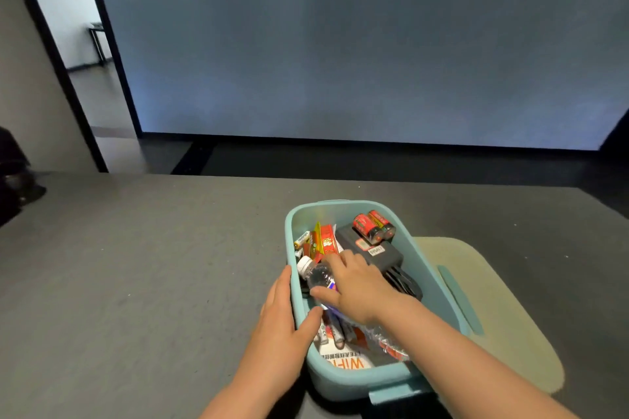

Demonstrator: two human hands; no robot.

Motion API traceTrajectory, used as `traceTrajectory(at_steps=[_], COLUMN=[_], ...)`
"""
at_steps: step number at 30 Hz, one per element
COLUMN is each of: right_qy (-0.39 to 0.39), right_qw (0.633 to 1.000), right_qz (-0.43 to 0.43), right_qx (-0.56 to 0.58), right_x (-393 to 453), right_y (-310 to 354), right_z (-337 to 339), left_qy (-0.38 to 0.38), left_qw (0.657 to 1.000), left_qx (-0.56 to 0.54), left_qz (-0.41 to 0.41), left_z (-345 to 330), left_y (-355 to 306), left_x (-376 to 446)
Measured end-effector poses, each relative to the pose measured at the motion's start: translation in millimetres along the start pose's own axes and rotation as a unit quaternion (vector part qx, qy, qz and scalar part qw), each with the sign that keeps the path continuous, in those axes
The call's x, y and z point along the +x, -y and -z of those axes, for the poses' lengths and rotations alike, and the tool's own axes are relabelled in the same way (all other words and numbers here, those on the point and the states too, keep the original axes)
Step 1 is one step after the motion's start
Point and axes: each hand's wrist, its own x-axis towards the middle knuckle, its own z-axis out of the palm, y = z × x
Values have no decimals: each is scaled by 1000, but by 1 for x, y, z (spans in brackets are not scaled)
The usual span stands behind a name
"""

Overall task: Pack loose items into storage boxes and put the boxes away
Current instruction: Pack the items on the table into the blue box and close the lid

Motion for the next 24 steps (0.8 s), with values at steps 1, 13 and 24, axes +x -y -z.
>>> traceTrajectory(at_steps=[1, 13, 24], right_qy=[3, -283, -278], right_qw=[999, 866, 841], right_qz=[2, -219, -187], right_qx=[51, 350, 426], right_x=[-5, -99, -74], right_y=[-4, -61, -60], right_z=[2, -25, -20], left_qy=[1, -22, -109], left_qw=[1000, 993, 980], left_qx=[1, -96, -151], left_qz=[2, 61, 71], left_z=[-1, -11, -6], left_y=[0, 10, 1], left_x=[0, 15, 10])
